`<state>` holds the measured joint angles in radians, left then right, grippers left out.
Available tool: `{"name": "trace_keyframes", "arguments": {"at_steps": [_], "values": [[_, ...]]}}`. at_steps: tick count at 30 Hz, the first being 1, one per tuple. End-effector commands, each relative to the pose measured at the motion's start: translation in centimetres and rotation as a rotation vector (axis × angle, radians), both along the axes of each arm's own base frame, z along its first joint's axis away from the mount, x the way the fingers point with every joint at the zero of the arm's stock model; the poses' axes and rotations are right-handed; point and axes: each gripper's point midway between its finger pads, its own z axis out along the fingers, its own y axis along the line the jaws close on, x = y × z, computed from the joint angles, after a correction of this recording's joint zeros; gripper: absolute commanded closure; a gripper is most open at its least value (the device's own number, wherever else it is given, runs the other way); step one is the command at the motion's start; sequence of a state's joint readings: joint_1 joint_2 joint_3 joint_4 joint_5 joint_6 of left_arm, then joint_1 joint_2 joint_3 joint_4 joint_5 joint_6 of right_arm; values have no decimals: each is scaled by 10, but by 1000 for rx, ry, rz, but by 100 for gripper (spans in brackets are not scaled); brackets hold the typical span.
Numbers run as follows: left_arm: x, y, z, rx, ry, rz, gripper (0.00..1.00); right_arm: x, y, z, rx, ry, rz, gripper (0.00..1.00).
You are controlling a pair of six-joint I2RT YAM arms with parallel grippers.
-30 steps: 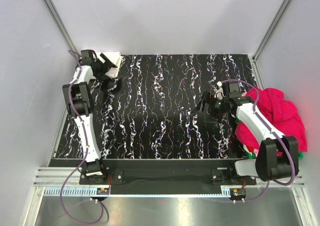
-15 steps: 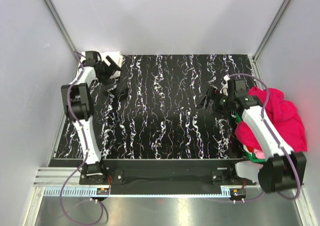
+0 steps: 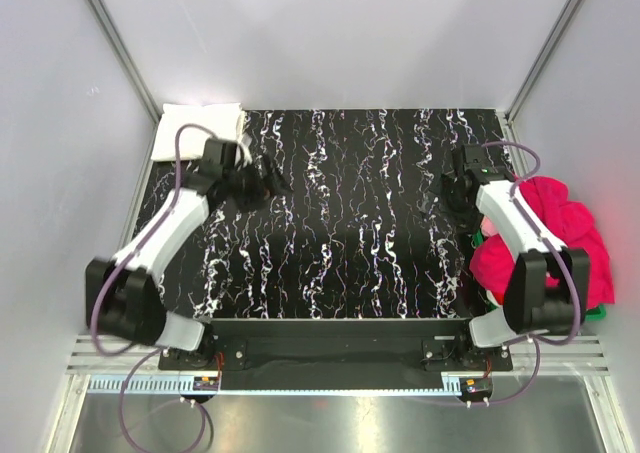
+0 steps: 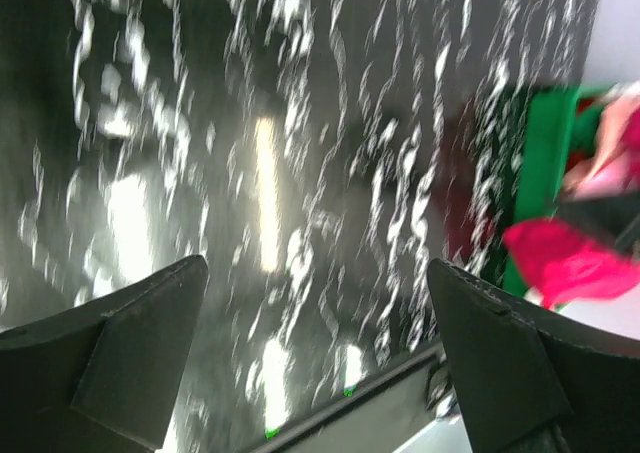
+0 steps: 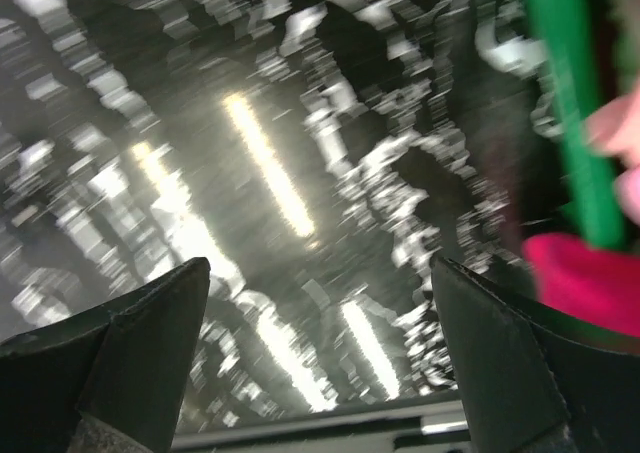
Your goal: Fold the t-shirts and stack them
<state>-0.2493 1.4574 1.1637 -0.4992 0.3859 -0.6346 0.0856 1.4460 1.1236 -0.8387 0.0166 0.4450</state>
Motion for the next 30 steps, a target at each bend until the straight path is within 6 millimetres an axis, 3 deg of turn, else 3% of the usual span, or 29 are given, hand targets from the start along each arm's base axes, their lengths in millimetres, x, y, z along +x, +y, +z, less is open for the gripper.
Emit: {"name": "trace_keyframes", "arguments": {"at_steps": [1,2,4,5,7,12,15,18,20,21,23,24,25,26,30], "values": [[-42,20,-7,61,4,29,1,15,-39,-2,-173,8,-75,0],[-55,21,-10,64,17,21,1,15,-56,-5,-212,12,-112,0],[-84,24,-12,84,17,1,1,16,-67,-11,-237,17,-127,0],[-94,25,-3,80,-16,-9,1,15,-83,-13,-250,24,-173,0],[-111,37,-11,132,4,-10,1,17,-93,-22,-266,61,-190,0],[-130,51,-4,185,-37,-22,1,18,-131,-41,-313,149,-276,0],[-136,49,-6,178,-33,-45,1,17,-134,-59,-297,202,-268,0],[-137,49,-10,179,-30,-61,1,12,-114,-83,-196,233,-223,3],[-135,48,-11,179,-34,-67,1,3,-102,-97,-137,262,-197,14],[-135,47,-11,176,-33,-70,1,3,-96,-100,-116,261,-183,36],[-132,44,-10,164,-38,-72,1,2,-72,-105,-57,265,-129,63],[-132,42,-10,152,-35,-73,1,2,-61,-106,-39,263,-113,81],[-131,41,-9,145,-39,-73,1,4,-49,-106,-15,259,-106,90],[-130,41,-8,142,-43,-73,1,7,-19,-104,40,253,-47,99],[-131,41,0,133,-53,-64,1,26,84,-88,209,184,70,100]]}}
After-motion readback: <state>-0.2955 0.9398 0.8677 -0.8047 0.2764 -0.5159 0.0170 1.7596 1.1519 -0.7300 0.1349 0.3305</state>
